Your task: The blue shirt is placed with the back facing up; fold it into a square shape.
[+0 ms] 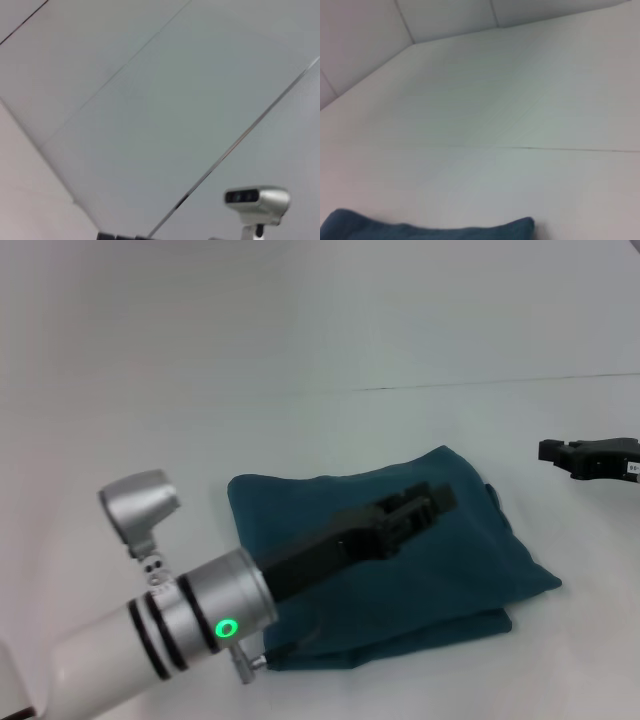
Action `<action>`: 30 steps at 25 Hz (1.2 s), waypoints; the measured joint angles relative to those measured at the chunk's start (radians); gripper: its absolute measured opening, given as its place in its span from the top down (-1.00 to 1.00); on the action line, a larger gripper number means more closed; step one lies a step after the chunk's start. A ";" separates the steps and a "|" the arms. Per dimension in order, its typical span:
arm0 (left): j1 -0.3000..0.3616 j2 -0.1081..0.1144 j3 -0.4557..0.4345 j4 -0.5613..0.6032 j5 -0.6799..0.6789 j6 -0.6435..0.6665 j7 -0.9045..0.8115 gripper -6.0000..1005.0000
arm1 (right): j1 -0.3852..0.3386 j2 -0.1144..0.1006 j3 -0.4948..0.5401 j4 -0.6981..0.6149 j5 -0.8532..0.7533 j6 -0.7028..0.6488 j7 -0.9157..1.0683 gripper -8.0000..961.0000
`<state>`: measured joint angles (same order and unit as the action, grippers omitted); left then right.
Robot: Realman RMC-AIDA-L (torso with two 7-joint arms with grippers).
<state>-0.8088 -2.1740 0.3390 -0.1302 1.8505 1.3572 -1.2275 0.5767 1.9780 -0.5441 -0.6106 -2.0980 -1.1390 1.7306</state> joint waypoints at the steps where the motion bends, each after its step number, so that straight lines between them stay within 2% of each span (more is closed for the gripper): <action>1: 0.010 0.000 -0.001 0.014 0.002 0.024 0.000 0.46 | 0.000 -0.002 0.003 0.000 0.001 0.003 0.009 0.92; 6: 0.066 0.005 -0.005 0.107 -0.002 0.093 -0.020 0.11 | 0.001 -0.009 0.022 -0.008 0.003 -0.004 0.105 0.92; 9: 0.090 0.005 -0.006 0.162 -0.005 0.107 -0.045 -0.12 | 0.008 -0.021 0.011 -0.009 -0.007 -0.030 0.197 0.90; 10: 0.119 0.005 -0.006 0.218 -0.006 0.120 -0.061 -0.19 | 0.010 -0.026 0.005 -0.010 -0.014 -0.046 0.229 0.89; 13: 0.152 0.007 -0.006 0.274 -0.007 0.126 -0.062 -0.40 | 0.017 -0.043 -0.018 -0.010 -0.043 -0.085 0.327 0.48; 17: 0.191 0.009 -0.006 0.343 -0.009 0.114 -0.091 -0.61 | 0.023 -0.058 -0.048 -0.010 -0.070 -0.121 0.424 0.34; 20: 0.212 0.010 -0.010 0.377 -0.025 0.086 -0.110 -0.77 | 0.025 -0.062 -0.059 -0.010 -0.074 -0.140 0.464 0.24; 24: 0.223 0.011 -0.019 0.407 -0.039 0.012 -0.149 -0.77 | 0.025 -0.063 -0.060 -0.006 -0.074 -0.157 0.476 0.11; 30: 0.201 0.011 -0.011 0.422 -0.041 -0.130 -0.229 -0.77 | 0.026 -0.063 -0.060 -0.006 -0.074 -0.165 0.484 0.11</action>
<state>-0.6079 -2.1629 0.3279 0.2915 1.8096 1.2275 -1.4562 0.6027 1.9149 -0.6044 -0.6163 -2.1722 -1.3040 2.2143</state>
